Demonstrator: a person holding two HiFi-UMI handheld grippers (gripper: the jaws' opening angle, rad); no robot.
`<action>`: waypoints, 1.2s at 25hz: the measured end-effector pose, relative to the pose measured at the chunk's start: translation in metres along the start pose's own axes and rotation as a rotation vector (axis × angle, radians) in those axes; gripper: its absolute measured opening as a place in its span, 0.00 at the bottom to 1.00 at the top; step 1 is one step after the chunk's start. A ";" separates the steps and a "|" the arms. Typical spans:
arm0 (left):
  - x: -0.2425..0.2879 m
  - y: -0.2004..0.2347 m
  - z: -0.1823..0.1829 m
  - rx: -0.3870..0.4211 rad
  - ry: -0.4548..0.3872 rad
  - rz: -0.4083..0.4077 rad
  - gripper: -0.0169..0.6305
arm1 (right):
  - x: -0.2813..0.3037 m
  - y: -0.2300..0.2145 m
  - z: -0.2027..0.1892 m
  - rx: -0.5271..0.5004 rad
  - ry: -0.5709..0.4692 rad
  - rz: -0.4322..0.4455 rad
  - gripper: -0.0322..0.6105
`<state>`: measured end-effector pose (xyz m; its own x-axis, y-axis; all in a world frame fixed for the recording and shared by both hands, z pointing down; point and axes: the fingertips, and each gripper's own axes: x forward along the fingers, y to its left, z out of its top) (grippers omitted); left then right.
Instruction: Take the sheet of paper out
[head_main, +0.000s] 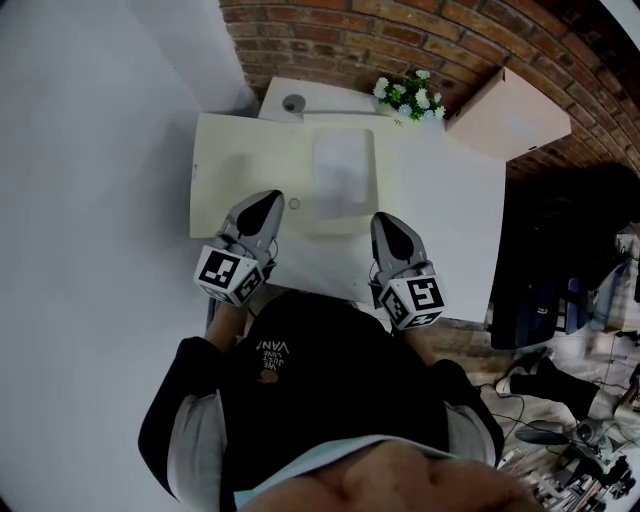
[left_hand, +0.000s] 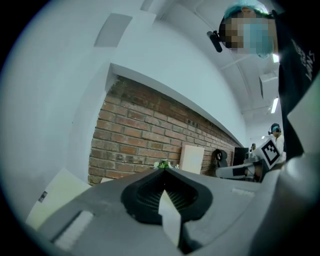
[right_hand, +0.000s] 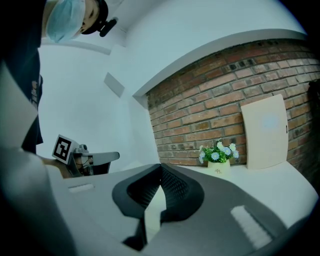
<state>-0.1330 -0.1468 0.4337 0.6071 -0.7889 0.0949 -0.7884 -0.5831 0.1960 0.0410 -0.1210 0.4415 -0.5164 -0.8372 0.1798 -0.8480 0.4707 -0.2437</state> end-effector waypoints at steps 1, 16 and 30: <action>0.004 0.002 0.000 -0.005 0.003 -0.006 0.03 | 0.001 -0.002 -0.001 0.001 0.003 -0.009 0.05; 0.060 0.031 -0.017 0.002 0.071 -0.052 0.03 | 0.016 -0.022 0.002 0.013 0.000 -0.071 0.05; 0.100 0.057 -0.060 -0.084 0.184 -0.046 0.03 | 0.020 -0.041 -0.003 0.015 0.024 -0.118 0.05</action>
<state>-0.1112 -0.2477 0.5132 0.6565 -0.7084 0.2591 -0.7528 -0.5938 0.2840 0.0645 -0.1564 0.4577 -0.4160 -0.8797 0.2305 -0.9013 0.3651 -0.2333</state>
